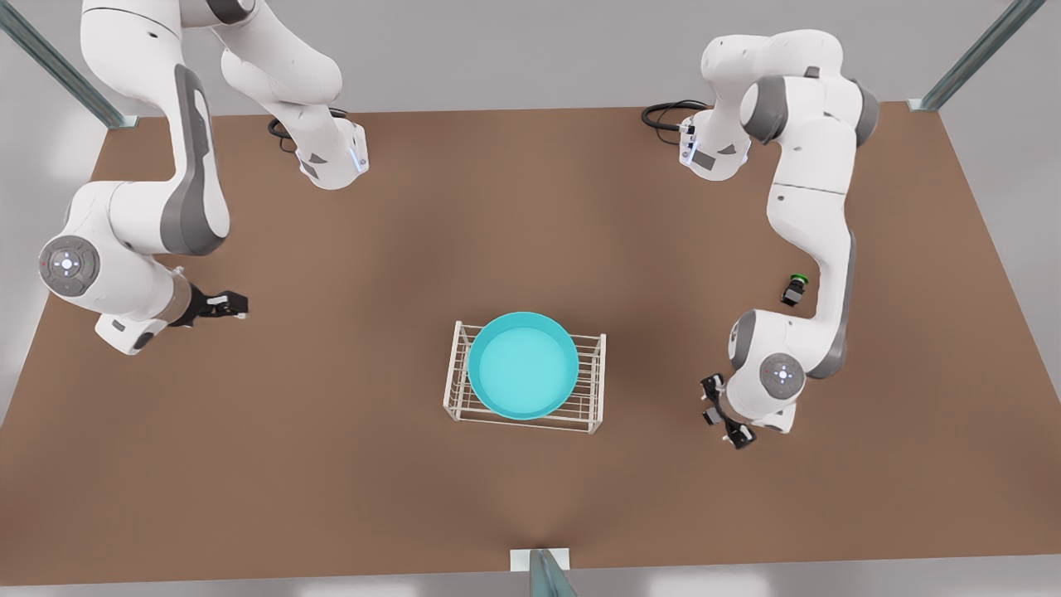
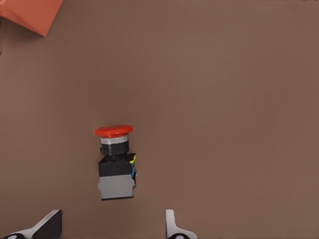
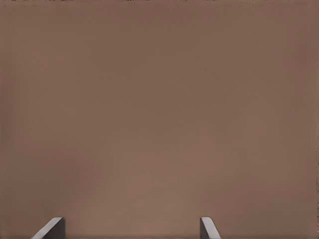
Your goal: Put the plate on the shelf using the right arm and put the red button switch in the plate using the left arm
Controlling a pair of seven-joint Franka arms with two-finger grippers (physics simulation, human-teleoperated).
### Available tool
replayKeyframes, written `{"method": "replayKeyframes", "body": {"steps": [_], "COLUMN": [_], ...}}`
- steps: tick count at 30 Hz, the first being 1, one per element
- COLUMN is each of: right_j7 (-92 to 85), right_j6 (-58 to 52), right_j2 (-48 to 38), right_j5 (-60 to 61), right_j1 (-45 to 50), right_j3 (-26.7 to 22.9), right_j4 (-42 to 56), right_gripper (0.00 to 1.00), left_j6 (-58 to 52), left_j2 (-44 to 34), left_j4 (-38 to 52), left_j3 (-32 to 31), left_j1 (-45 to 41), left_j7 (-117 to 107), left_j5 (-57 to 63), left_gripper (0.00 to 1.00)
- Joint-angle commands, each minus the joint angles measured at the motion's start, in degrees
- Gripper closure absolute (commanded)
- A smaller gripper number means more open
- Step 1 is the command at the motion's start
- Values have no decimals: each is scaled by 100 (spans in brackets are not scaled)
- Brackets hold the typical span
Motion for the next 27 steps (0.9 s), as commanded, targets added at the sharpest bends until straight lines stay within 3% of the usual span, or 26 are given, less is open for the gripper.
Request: {"method": "replayKeyframes", "body": {"steps": [1,27], "right_j7": [-158,-132], "right_j6": [-28,-54], "right_j2": [-6,30], "right_j5": [-6,3], "right_j1": [10,-34], "right_j3": [-2,-55], "right_j4": [14,348], "right_gripper": [0,0], "left_j6": [126,329], "left_j2": [29,205], "left_j4": [-106,-300], "left_j3": [-1,8], "left_j1": [-8,1], "left_j7": [-1909,-1390], "left_j5": [268,268], "left_gripper": [0,0]}}
